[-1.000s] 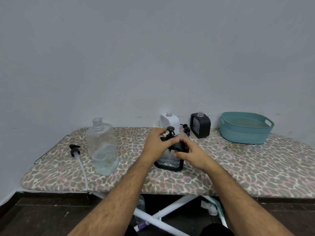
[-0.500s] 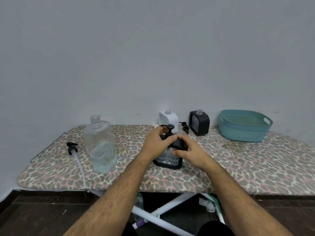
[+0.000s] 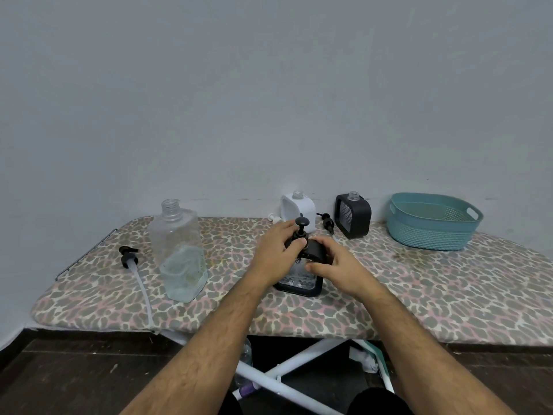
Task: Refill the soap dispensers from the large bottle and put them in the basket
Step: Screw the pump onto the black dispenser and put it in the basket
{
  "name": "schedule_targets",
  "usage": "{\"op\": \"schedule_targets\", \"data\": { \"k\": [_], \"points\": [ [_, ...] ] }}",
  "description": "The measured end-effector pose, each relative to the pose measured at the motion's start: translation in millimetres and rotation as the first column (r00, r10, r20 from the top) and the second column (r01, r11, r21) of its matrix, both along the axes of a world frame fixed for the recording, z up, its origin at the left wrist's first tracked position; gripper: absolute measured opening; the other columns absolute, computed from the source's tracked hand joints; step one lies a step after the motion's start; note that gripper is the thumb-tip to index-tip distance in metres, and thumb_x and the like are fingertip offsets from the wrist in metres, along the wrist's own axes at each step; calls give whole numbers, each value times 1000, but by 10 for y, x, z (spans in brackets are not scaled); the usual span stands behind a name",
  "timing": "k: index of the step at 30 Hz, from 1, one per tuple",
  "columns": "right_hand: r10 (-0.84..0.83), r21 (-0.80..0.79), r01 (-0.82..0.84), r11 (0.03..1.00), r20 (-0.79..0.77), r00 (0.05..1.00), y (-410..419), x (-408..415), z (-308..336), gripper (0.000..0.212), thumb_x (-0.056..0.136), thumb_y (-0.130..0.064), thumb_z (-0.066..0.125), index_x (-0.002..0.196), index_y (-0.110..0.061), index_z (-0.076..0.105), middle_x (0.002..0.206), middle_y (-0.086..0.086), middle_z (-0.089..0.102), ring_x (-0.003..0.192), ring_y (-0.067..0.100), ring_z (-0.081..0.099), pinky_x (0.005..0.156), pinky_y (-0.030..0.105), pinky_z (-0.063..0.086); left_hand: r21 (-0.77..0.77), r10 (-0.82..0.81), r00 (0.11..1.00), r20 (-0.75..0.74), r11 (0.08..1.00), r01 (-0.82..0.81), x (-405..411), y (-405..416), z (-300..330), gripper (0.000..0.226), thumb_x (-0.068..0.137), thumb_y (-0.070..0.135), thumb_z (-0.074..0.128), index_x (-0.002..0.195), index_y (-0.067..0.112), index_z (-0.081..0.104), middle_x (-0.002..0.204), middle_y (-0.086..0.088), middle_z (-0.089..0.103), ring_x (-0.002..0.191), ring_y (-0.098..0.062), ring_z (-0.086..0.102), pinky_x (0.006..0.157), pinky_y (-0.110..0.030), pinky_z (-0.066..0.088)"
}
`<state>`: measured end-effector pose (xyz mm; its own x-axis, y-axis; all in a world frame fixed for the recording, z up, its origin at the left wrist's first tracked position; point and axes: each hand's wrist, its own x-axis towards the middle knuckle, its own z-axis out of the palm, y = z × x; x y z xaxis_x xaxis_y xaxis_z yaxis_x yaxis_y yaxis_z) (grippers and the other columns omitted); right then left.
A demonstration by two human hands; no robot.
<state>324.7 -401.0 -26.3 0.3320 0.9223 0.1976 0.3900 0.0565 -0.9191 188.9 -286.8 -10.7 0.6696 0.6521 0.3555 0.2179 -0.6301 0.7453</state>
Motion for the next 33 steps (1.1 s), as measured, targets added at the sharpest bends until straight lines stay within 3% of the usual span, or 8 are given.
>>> {"op": "schedule_targets", "data": {
  "k": [2, 6, 11, 15, 18, 24, 29, 33],
  "points": [
    [-5, 10, 5, 1000, 3, 1000, -9, -6, -7, 47, 84, -7, 74, 126, -21, 58, 115, -3, 66, 105, 10, 64, 80, 11, 49, 93, 152, 988, -11, 984, -150, 26, -64, 27, 68, 75, 74, 49, 124, 29, 64, 122, 12, 60, 116, -8, 53, 105, -42, 41],
    [-9, 7, 8, 1000, 25, 1000, -14, -2, -5, 45, 84, -8, 74, 124, -21, 58, 114, -3, 67, 103, 7, 64, 79, 11, 49, 190, 415, 910, 8, 893, -408, 23, -197, 144, 70, 56, 87, 55, 96, 31, 68, 98, 16, 63, 98, -7, 57, 98, -38, 39],
    [-2, 9, 2, 1000, 3, 1000, -3, 5, -15, 46, 84, -8, 75, 124, -25, 58, 116, -3, 66, 105, 9, 64, 83, 14, 50, 159, 335, 934, 122, 922, -352, 30, -130, 95, 43, 68, 63, 74, 90, 26, 72, 88, 13, 66, 91, -9, 58, 96, -38, 41],
    [4, 10, -4, 1000, -8, 1000, 5, 9, -18, 46, 83, -9, 76, 124, -24, 59, 114, -4, 66, 104, 11, 63, 84, 18, 50, 138, 170, 977, 133, 972, -188, 36, -80, 27, 31, 78, 53, 63, 90, 25, 68, 83, 17, 58, 87, -11, 57, 87, -48, 48],
    [4, 17, -4, 1000, -10, 1000, 4, 6, -28, 46, 83, -9, 76, 123, -24, 59, 113, -4, 66, 103, 11, 63, 85, 19, 50, 198, 151, 983, 108, 965, -170, 51, -78, -7, 20, 85, 45, 63, 92, 25, 65, 83, 19, 54, 87, -11, 53, 91, -53, 45],
    [-1, 1, 1, 1000, 10, 1000, -17, 12, -20, 45, 84, -10, 74, 123, -26, 58, 114, -6, 66, 104, 7, 64, 86, 19, 50, 52, 324, 940, 109, 942, -331, -10, -185, 41, 62, 56, 80, 59, 96, 34, 69, 92, 22, 64, 95, -5, 61, 93, -44, 49],
    [12, -9, -12, 1000, 18, 1000, -11, 37, -28, 47, 84, -12, 76, 124, -28, 57, 114, -5, 67, 104, 9, 64, 89, 24, 51, 71, 350, 933, 84, 932, -356, 47, -231, 118, 55, 60, 75, 67, 92, 32, 73, 80, 24, 63, 84, -3, 63, 93, -46, 50],
    [25, -23, -24, 999, 16, 1000, -1, 66, -33, 52, 77, -26, 78, 124, -36, 57, 118, -6, 65, 110, 13, 63, 96, 32, 52, 64, 292, 951, 102, 952, -299, 64, -143, 65, 53, 62, 76, 58, 88, 34, 74, 79, 18, 69, 81, -5, 64, 90, -47, 51]
  ]
}}
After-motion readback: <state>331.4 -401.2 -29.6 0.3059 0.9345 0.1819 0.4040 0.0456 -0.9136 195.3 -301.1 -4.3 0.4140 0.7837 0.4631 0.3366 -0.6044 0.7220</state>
